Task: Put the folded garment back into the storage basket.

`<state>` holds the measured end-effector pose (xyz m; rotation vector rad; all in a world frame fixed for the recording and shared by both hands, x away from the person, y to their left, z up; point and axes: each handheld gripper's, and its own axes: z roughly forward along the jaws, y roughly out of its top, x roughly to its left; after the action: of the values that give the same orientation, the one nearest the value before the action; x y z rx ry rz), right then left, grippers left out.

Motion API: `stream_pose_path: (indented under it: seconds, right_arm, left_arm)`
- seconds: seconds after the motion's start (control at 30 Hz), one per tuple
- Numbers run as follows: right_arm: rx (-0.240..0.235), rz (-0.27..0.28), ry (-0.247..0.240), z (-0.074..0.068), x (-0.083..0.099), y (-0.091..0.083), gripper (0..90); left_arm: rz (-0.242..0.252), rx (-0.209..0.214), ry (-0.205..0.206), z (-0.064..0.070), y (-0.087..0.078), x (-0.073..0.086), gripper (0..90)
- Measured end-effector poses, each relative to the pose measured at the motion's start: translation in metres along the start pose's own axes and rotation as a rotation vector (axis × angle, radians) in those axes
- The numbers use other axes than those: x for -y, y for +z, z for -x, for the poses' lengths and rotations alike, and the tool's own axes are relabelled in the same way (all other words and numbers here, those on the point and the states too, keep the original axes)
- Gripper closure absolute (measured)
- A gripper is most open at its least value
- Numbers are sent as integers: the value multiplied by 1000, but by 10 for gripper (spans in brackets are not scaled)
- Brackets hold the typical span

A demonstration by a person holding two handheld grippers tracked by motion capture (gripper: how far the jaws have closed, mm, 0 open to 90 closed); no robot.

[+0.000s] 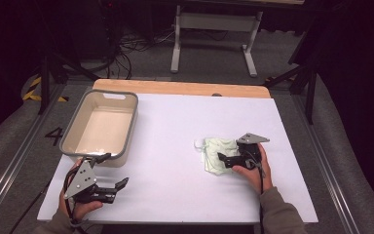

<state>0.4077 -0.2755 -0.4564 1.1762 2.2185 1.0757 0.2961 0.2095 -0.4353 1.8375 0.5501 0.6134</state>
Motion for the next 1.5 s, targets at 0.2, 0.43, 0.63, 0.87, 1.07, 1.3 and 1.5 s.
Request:
stream_pose_path:
  seconds: [0.2,0.43,0.63,0.87,1.07,1.3,1.5]
  right_arm:
    - [10,-38,18,0,0,4,60]
    - [-19,-92,62,3,-1,9,16]
    - [-50,-105,26,-5,-2,9,59]
    - [-101,-66,8,-10,-1,5,339]
    - [-219,-61,11,-12,0,3,679]
    - [-196,-27,-11,-16,1,-1,714]
    - [-205,13,-13,-17,1,-5,721]
  left_arm:
    - [0,0,2,0,0,0,93]
    - [-12,9,6,1,1,0,96]
    - [-21,19,12,0,2,0,103]
    - [-23,23,3,0,3,0,112]
    - [-27,24,9,0,3,0,114]
    - [-28,22,12,0,2,0,115]
    - [-32,21,11,-1,3,1,115]
